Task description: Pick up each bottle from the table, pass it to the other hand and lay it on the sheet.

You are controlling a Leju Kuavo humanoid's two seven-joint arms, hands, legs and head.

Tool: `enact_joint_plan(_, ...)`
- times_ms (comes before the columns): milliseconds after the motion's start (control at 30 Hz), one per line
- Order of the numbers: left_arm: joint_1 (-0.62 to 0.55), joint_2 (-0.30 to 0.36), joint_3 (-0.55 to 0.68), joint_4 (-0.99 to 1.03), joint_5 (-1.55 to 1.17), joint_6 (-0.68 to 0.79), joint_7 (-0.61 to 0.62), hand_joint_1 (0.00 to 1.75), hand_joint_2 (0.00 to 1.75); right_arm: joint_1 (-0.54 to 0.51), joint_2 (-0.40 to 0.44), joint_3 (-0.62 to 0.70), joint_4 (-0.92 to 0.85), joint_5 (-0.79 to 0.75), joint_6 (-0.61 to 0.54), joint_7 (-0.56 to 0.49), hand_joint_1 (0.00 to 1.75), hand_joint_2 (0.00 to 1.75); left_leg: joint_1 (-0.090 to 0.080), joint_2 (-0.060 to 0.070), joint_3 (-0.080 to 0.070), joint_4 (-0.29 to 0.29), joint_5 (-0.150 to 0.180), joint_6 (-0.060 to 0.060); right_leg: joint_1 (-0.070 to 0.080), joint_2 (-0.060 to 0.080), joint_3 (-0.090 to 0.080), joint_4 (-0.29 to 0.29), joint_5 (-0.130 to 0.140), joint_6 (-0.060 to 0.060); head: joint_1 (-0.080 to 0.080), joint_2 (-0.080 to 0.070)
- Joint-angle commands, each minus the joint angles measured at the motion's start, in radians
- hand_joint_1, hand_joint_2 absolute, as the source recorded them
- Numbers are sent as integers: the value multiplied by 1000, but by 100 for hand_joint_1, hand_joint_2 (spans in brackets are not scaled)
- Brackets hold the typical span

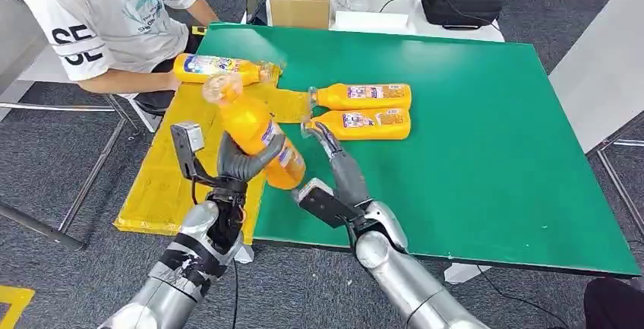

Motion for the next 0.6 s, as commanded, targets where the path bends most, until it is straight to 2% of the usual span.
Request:
enact_joint_plan(33, -97, 49, 28, 138, -136, 116, -42, 175, 175, 54, -37, -76, -120, -48, -46, -14, 0, 175, 0, -1, 5, 0, -2, -1, 1, -2, 6, 0, -3, -2, 0, 0)
enact_joint_plan(100, -102, 50, 22, 149, -148, 118, -44, 175, 175, 61, -41, -79, -137, -48, -49, -15, 0, 175, 0, 1, 3, 0, -1, -1, 0, 0, 3, 0, -1, -1, 0, 0)
enact_joint_plan(133, -120, 61, 5, 182, -252, 218, -63, 175, 175, 84, -38, -109, -172, -69, -74, -23, 0, 175, 0, 1, 5, 0, -2, -1, 1, -1, 5, 0, -3, -2, 0, 0)
enact_joint_plan(167, -132, 64, 20, 216, -297, 236, -44, 175, 175, 99, -43, -127, -202, -77, -78, -23, 0, 175, 0, 0, 4, 0, -2, -1, 1, -1, 4, 0, -2, -2, 0, 0)
enact_joint_plan(200, -161, 84, 1, 276, -424, 318, -54, 175, 175, 117, -49, -150, -243, -78, -90, -20, 0, 175, 0, -1, 3, 0, -1, -1, 1, -2, 3, 0, -1, -1, 0, 0)
enact_joint_plan(300, -231, 105, 8, 435, -658, 418, -3, 175, 175, 150, -60, -200, -331, -94, -56, -7, 0, 175, 0, -1, 3, 0, -1, -1, 0, -2, 3, 0, -1, -1, 0, 0)
enact_joint_plan(367, -268, 123, -25, 527, -838, 498, 69, 175, 175, 168, -65, -226, -379, -99, -36, 3, 0, 175, 0, -1, 4, 0, -1, -1, 0, -2, 4, 0, -2, -2, 0, 0)
enact_joint_plan(400, -269, 126, -23, 528, -838, 494, 68, 175, 175, 168, -67, -228, -381, -99, -36, 4, 0, 175, 0, 0, 6, 0, -2, -1, 1, -2, 6, 0, -3, -2, 0, 0)
enact_joint_plan(467, -301, 148, -100, 606, -1050, 545, 210, 175, 175, 181, -67, -248, -413, -109, -13, 12, 0, 175, 0, 0, 3, 0, -1, -1, 0, -1, 3, 0, -2, -1, 0, 0)
enact_joint_plan(500, -302, 151, -99, 606, -1052, 540, 211, 175, 175, 181, -69, -249, -416, -108, -12, 13, 0, 175, 1, 0, 5, 0, -2, -1, 1, -1, 6, 0, -3, -2, 0, 0)
enact_joint_plan(600, -326, 168, -161, 656, -1227, 488, 352, 175, 175, 192, -67, -265, -441, -108, 5, 21, 0, 175, 1, 1, 4, 0, -2, -1, 1, -1, 4, 0, -2, -2, 0, 0)
